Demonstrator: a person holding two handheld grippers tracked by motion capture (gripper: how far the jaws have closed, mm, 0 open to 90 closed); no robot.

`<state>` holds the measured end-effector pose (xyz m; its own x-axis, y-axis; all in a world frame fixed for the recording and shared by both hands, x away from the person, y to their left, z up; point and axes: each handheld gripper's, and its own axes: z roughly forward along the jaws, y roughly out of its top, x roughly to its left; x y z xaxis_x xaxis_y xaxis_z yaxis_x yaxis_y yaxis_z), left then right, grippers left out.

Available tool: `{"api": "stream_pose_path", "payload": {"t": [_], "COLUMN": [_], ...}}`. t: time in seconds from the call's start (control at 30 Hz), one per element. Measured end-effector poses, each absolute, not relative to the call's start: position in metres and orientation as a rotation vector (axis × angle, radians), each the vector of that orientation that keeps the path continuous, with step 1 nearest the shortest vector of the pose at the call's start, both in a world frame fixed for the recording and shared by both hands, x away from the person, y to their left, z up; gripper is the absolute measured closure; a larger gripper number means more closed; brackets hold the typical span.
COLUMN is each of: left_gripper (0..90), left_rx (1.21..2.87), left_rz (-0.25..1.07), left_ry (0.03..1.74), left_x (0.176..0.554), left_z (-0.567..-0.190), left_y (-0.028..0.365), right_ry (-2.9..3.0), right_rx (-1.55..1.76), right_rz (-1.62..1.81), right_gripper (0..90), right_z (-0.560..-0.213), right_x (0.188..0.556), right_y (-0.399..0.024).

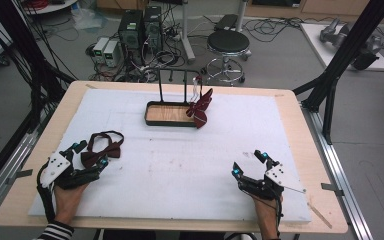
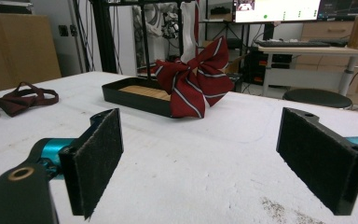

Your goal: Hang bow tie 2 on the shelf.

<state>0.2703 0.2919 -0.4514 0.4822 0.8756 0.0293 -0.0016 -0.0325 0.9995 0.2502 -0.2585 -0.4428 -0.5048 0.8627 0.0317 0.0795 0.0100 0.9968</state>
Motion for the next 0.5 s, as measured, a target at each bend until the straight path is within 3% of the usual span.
{"api": "stream_pose_path", "payload": {"t": [0.5], "left_gripper": [14.1], "left_rx": [1.466], "left_rz": [0.875], "left_ry": [0.798], "left_x": [0.26], "left_z": [-0.417], "left_y": [0.299], "right_ry": [1.663], "right_rx": [0.995], "right_rz": [1.55], "right_gripper": [13.2], "right_z": [-0.449], "right_x": [0.251], "right_y": [-0.26]}}
